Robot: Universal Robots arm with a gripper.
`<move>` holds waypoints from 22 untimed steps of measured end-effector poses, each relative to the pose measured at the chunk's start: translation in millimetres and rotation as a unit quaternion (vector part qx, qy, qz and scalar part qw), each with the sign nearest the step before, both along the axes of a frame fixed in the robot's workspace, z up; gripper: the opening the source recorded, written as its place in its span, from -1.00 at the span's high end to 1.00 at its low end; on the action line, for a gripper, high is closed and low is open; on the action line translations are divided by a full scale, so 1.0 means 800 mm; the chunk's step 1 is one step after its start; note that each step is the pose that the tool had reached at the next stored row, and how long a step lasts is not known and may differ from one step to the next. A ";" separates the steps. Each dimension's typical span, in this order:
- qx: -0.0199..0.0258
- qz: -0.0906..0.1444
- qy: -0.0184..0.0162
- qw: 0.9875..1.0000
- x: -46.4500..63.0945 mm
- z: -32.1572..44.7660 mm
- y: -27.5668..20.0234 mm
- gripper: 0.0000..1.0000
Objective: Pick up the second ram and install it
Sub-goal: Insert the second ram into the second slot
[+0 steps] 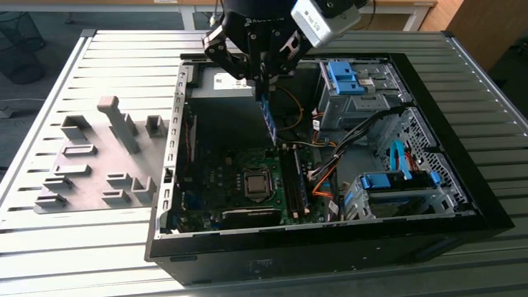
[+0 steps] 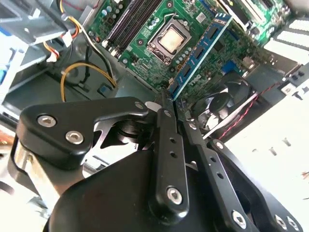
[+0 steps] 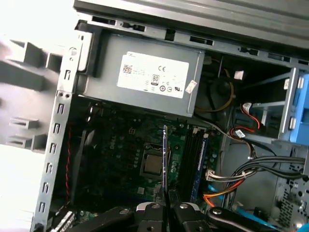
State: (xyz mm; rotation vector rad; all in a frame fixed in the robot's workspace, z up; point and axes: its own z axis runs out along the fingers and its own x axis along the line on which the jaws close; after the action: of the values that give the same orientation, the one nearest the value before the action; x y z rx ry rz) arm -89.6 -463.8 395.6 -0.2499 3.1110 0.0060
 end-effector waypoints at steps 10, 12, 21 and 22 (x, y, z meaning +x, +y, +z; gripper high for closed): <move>0.000 -0.078 0.000 0.997 0.000 -0.0027 0.0000 0.73; 0.000 -0.078 0.000 0.997 0.000 -0.0027 0.0001 0.73; 0.000 -0.078 0.000 0.997 0.012 -0.0054 0.0001 0.73; 0.000 -0.078 0.000 0.997 0.014 -0.0065 0.0001 0.73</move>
State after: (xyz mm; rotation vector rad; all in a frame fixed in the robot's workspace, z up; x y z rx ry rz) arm -78.3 -463.8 390.5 -0.0056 3.1206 0.0037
